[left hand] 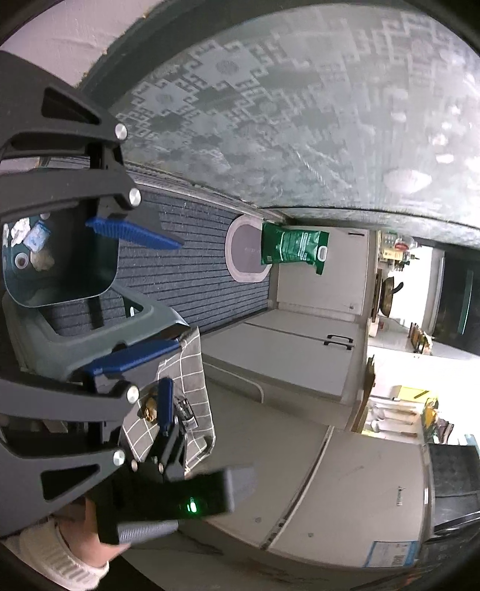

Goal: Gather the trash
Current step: 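Move both tools back over the table toward the black bottle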

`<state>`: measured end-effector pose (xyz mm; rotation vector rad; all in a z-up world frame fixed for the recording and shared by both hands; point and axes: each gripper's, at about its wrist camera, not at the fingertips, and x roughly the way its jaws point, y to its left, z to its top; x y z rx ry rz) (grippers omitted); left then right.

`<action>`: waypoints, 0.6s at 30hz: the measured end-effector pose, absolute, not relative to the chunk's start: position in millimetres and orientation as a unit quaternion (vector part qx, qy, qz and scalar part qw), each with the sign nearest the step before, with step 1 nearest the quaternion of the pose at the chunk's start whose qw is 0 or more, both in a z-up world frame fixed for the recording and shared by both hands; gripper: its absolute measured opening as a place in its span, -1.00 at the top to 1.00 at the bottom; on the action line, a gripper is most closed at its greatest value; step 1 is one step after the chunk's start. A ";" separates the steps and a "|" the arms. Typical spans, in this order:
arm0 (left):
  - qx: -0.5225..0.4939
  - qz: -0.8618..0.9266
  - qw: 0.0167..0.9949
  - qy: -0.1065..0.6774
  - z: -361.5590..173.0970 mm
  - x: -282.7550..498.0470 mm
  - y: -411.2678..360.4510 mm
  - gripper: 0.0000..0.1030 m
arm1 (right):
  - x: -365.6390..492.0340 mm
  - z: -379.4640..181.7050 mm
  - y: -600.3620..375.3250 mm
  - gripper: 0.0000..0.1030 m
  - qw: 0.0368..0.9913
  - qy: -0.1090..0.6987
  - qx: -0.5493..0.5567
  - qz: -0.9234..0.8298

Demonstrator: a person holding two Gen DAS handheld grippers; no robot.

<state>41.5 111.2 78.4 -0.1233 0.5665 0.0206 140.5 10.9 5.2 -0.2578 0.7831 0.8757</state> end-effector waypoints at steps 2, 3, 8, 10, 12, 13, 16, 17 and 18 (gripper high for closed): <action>-0.048 0.010 0.959 0.278 77.7 47.3 102.3 -0.11 | 144.6 5.0 -4.2 -0.43 0.829 0.370 -0.116 0.403; -0.047 0.009 0.959 0.279 77.0 51.1 98.7 -0.11 | 146.2 4.4 -9.4 -0.43 0.831 0.371 -0.113 0.399; -0.031 -0.021 0.957 0.288 66.9 76.6 72.9 -0.12 | 153.6 0.1 -40.6 -0.43 0.839 0.379 -0.101 0.378; -0.023 -0.038 0.956 0.289 64.0 83.8 60.6 -0.13 | 155.7 -2.0 -52.9 -0.43 0.841 0.382 -0.096 0.372; -0.005 -0.056 0.955 0.291 60.0 93.3 45.0 -0.13 | 158.7 -4.5 -65.1 -0.43 0.842 0.386 -0.091 0.367; 0.002 -0.062 0.954 0.292 58.2 96.7 39.3 -0.14 | 159.9 -5.7 -70.9 -0.43 0.842 0.388 -0.088 0.364; 0.018 -0.075 0.952 0.297 52.2 108.1 24.6 -0.16 | 163.8 -9.8 -90.7 -0.43 0.844 0.394 -0.079 0.356; 0.020 -0.077 0.951 0.299 50.0 112.3 21.2 -0.16 | 165.1 -10.9 -95.7 -0.43 0.844 0.395 -0.076 0.354; 0.021 -0.079 0.950 0.303 47.6 116.6 18.4 -0.16 | 166.7 -12.5 -103.1 -0.42 0.845 0.397 -0.072 0.351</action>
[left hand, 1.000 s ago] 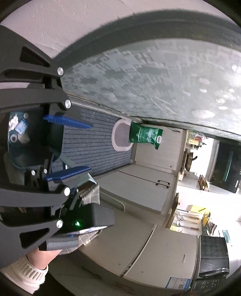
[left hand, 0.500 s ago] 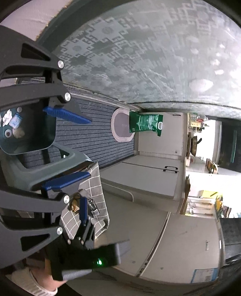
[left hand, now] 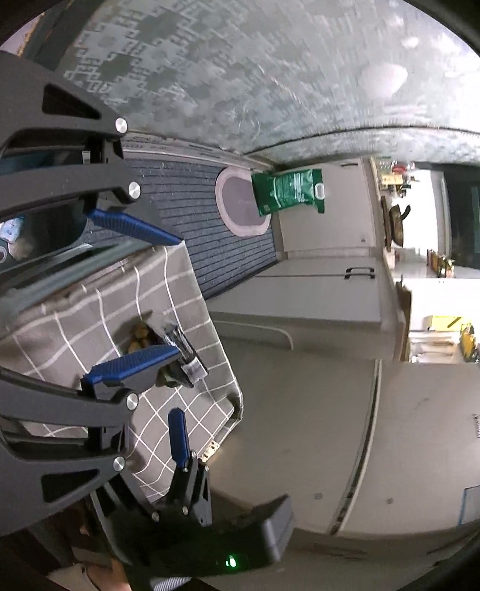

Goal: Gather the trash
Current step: 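Move both tools back over the table toward the black bottle, then grasp the black bottle with the left tool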

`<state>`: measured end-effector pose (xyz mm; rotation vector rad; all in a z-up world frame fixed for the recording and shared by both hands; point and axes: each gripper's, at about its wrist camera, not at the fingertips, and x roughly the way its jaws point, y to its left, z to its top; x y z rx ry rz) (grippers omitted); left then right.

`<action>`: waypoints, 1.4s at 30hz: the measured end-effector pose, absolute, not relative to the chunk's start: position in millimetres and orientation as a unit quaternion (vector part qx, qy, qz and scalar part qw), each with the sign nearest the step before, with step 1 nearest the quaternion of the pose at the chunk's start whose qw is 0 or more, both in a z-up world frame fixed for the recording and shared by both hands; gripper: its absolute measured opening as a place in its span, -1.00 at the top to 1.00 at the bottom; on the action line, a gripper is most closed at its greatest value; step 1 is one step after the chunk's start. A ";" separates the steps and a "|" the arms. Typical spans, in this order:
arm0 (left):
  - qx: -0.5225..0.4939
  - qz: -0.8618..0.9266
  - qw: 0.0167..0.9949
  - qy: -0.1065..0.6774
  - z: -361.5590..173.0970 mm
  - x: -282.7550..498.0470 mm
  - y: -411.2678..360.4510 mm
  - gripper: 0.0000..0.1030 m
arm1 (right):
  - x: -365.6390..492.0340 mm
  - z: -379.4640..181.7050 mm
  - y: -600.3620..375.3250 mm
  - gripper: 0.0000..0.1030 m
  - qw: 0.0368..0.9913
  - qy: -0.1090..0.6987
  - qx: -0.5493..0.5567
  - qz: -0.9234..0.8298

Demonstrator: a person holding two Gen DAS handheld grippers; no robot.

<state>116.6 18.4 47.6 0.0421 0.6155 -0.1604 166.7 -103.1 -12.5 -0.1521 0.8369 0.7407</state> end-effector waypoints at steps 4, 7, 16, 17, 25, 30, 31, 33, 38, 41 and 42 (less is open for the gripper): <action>0.036 -0.075 0.943 0.322 33.1 137.2 3.6 -0.18 | 170.1 -17.3 -121.6 -0.43 0.846 0.402 -0.063 0.344; 0.043 -0.083 0.939 0.331 22.9 151.1 -5.4 -0.18 | 173.3 -20.3 -134.6 -0.43 0.846 0.406 -0.057 0.339; 0.072 -0.113 0.923 0.360 1.0 175.2 -31.5 -0.18 | 174.6 -30.2 -172.0 -0.43 0.846 0.419 -0.056 0.324; 0.071 -0.113 0.922 0.363 -0.8 177.1 -31.9 -0.18 | 174.4 -31.2 -175.7 -0.43 0.846 0.421 -0.056 0.323; 0.042 -0.125 0.916 0.380 -10.5 193.1 -30.5 0.37 | 172.6 -31.8 -197.4 -0.43 0.846 0.420 -0.066 0.321; 0.020 -0.136 0.910 0.390 -11.6 196.4 -29.4 0.67 | 171.5 -27.0 -201.4 -0.43 0.851 0.410 -0.077 0.319; 0.017 -0.134 0.910 0.392 -11.0 196.5 -28.7 0.70 | 171.7 -26.0 -200.8 -0.43 0.853 0.407 -0.080 0.318; 0.003 -0.133 0.911 0.391 -8.9 195.9 -25.2 0.73 | 173.8 -24.6 -198.2 -0.43 0.856 0.403 -0.084 0.312; -0.035 -0.119 0.921 0.370 5.1 189.2 -11.3 0.76 | 178.2 -26.9 -187.0 -0.29 0.856 0.399 -0.100 0.312; -0.045 -0.108 0.927 0.356 14.9 182.7 -6.1 0.76 | 181.1 -28.9 -174.4 -0.18 0.854 0.399 -0.114 0.314; -0.046 -0.105 0.928 0.354 17.4 181.7 -5.2 0.76 | 181.3 -29.1 -170.9 -0.15 0.853 0.398 -0.118 0.316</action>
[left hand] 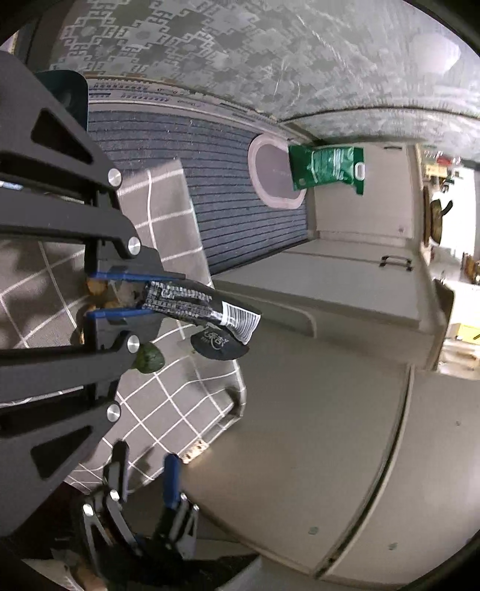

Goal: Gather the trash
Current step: 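Grasp the black bottle with the left tool, then carry the black bottle toward the teal bin while the right tool grasps the green fruit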

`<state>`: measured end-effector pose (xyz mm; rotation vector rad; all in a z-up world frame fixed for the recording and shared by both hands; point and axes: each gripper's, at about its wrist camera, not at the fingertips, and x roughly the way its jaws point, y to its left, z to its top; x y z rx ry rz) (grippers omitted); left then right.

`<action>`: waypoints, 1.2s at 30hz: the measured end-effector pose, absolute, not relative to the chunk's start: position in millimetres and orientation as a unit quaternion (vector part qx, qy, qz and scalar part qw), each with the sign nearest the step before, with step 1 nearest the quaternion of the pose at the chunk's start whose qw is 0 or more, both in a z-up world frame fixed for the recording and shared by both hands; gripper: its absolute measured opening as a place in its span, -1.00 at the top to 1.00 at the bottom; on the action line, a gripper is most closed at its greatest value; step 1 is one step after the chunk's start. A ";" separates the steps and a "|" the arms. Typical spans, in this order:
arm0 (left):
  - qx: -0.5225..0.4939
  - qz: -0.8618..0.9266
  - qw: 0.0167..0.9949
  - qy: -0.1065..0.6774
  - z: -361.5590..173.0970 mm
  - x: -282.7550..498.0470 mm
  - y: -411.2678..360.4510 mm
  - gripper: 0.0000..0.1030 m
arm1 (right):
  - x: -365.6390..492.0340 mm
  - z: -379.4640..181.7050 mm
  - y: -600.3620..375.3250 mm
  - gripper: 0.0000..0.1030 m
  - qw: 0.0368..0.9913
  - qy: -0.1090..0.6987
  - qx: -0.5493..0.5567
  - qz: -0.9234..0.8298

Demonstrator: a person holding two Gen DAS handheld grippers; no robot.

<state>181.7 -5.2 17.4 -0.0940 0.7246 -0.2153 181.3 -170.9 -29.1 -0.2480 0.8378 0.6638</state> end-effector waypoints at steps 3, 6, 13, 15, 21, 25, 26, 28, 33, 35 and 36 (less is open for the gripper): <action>-0.051 -0.093 0.931 0.349 24.1 173.7 2.2 0.76 | 182.3 -30.0 -157.2 -0.08 0.849 0.399 -0.132 0.322; -0.054 -0.086 0.932 0.348 26.7 166.2 12.1 0.76 | 183.5 -30.0 -142.6 0.00 0.845 0.396 -0.147 0.328; -0.065 -0.066 0.931 0.352 30.3 150.4 38.0 0.76 | 196.2 -34.6 -114.3 0.06 0.841 0.398 -0.166 0.328; -0.065 -0.062 0.933 0.350 32.6 146.2 46.1 0.76 | 201.0 -37.2 -110.1 0.08 0.840 0.400 -0.167 0.326; -0.066 -0.050 0.933 0.351 33.0 135.0 67.4 0.75 | 211.7 -42.8 -97.8 0.34 0.838 0.405 -0.172 0.323; -0.069 -0.039 0.932 0.353 31.1 127.9 83.3 0.75 | 212.1 -41.5 -87.6 0.46 0.838 0.405 -0.174 0.321; -0.070 -0.035 0.932 0.354 30.4 126.3 87.5 0.75 | 212.1 -40.4 -84.7 0.51 0.840 0.403 -0.177 0.318; -0.071 -0.028 0.931 0.357 28.3 123.0 95.8 0.75 | 213.2 -39.2 -81.8 0.56 0.841 0.403 -0.179 0.314; -0.072 -0.012 0.928 0.365 21.7 114.3 115.8 0.75 | 214.3 -33.8 -80.1 0.61 0.845 0.401 -0.183 0.304; -0.074 -0.007 0.926 0.370 18.1 112.0 123.7 0.75 | 213.5 -31.2 -84.8 0.61 0.847 0.399 -0.180 0.302; -0.074 -0.004 0.925 0.372 16.3 111.3 126.9 0.75 | 214.0 -28.2 -86.9 0.61 0.849 0.397 -0.177 0.300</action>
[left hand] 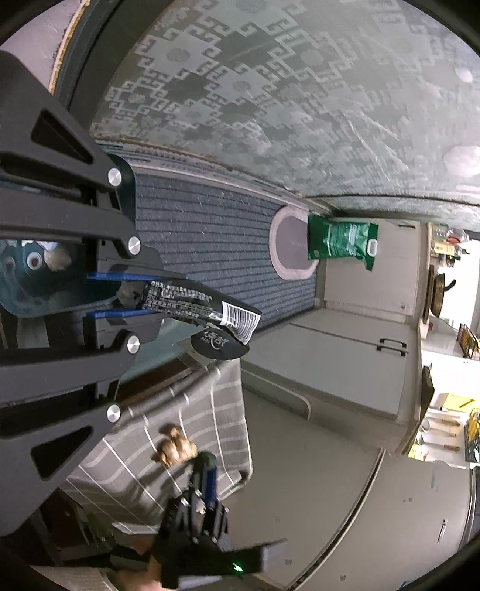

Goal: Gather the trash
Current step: 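Carry the black bottle toward the teal bin while the right tool grasps the green fruit, then open the left tool to drop the black bottle into the teal bin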

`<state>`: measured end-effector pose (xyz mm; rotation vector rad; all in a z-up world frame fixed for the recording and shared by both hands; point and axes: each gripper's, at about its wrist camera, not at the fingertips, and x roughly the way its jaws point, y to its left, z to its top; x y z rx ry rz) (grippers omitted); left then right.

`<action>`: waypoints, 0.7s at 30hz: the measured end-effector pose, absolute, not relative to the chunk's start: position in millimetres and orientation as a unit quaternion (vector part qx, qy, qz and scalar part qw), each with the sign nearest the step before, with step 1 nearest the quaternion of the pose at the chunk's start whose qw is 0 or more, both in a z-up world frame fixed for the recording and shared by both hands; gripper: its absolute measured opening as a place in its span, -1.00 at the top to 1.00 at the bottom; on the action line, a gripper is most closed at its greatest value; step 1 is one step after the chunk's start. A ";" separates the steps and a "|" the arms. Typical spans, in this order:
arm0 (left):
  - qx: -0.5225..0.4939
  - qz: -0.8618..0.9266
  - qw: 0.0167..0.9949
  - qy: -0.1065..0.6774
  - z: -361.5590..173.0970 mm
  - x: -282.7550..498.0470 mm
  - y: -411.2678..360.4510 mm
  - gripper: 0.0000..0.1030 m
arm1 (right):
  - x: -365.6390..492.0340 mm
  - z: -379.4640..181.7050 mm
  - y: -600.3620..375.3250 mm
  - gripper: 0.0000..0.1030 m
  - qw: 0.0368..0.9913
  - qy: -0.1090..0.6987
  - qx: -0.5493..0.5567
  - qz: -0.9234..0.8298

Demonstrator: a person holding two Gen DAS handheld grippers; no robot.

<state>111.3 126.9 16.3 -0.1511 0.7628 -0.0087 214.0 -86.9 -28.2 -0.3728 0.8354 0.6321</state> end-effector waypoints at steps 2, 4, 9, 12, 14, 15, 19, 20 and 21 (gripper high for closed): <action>-0.075 0.001 0.922 0.380 11.3 109.7 134.4 0.75 | 213.4 -23.5 -89.7 0.61 0.853 0.393 -0.170 0.298; -0.075 0.008 0.918 0.389 5.0 107.9 140.7 0.75 | 211.9 -16.0 -90.1 0.61 0.857 0.387 -0.164 0.298; -0.068 0.016 0.909 0.410 -11.5 102.7 149.9 0.75 | 204.0 4.4 -80.5 0.61 0.863 0.367 -0.150 0.312; -0.063 0.019 0.904 0.423 -22.1 99.5 153.7 0.75 | 196.3 14.4 -66.3 0.61 0.861 0.358 -0.146 0.331; -0.059 0.020 0.898 0.435 -31.5 97.0 156.6 0.75 | 190.6 17.2 -56.1 0.61 0.857 0.353 -0.149 0.343; -0.057 0.021 0.895 0.441 -36.4 96.0 158.3 0.75 | 186.6 18.3 -48.4 0.61 0.855 0.352 -0.152 0.350; -0.049 0.021 0.885 0.463 -53.5 91.6 162.7 0.74 | 177.4 22.3 -25.4 0.61 0.847 0.347 -0.158 0.370; -0.047 0.020 0.882 0.469 -57.9 90.7 163.2 0.74 | 175.8 23.1 -22.0 0.61 0.846 0.347 -0.158 0.374; -0.042 0.020 0.878 0.476 -63.3 89.5 163.9 0.74 | 174.0 23.5 -14.9 0.61 0.842 0.347 -0.158 0.382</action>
